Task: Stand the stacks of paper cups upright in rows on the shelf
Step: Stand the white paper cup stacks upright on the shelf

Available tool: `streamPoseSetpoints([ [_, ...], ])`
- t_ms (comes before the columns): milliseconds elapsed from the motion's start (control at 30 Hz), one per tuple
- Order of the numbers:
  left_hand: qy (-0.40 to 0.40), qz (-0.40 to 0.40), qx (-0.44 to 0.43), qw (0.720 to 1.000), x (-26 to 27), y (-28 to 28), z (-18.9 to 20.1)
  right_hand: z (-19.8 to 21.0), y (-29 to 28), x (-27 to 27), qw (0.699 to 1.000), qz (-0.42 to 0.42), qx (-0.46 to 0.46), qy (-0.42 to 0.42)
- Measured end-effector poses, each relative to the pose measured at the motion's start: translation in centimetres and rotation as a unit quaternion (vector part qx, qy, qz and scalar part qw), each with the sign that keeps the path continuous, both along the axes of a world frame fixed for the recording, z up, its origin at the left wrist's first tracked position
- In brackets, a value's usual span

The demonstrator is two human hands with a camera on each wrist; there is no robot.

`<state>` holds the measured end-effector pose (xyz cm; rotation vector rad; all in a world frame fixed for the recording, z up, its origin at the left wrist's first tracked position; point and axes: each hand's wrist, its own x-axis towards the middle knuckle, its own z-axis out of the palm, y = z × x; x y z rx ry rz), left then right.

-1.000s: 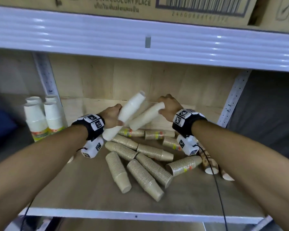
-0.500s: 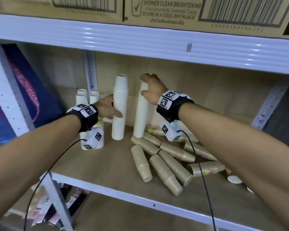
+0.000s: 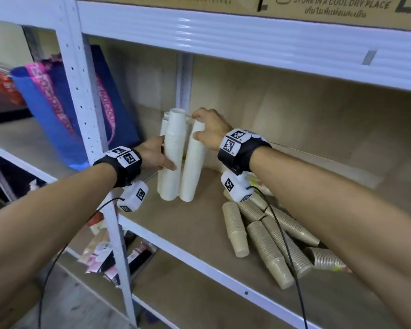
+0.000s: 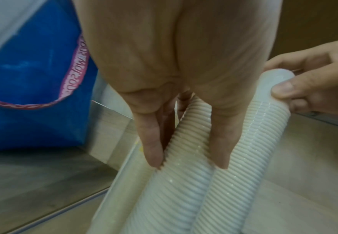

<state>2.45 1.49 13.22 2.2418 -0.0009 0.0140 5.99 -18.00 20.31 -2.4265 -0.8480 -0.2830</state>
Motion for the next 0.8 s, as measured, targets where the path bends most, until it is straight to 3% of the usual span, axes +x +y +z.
streamPoseSetpoints([
  [233, -0.004, 0.048, 0.021, 0.999, -1.3, 2.9, -2.9, -1.4, 3.0, -0.4, 0.999, 0.038, 0.007, 0.032],
  [533, -0.02, 0.078, 0.014, 0.997, -0.7, 2.5, -5.2, -3.3, 3.9, 0.1, 0.998, 0.036, -0.001, 0.047],
  [667, -0.014, 0.067, 0.011, 0.998, -0.7, 2.6, -4.7, -2.6, 3.9, 0.1, 1.0, 0.017, -0.005, 0.025],
  [800, -0.047, 0.071, 0.037, 0.996, -0.8, 2.9, -1.4, -1.6, 3.6, 0.2, 0.999, 0.022, -0.022, -0.006],
])
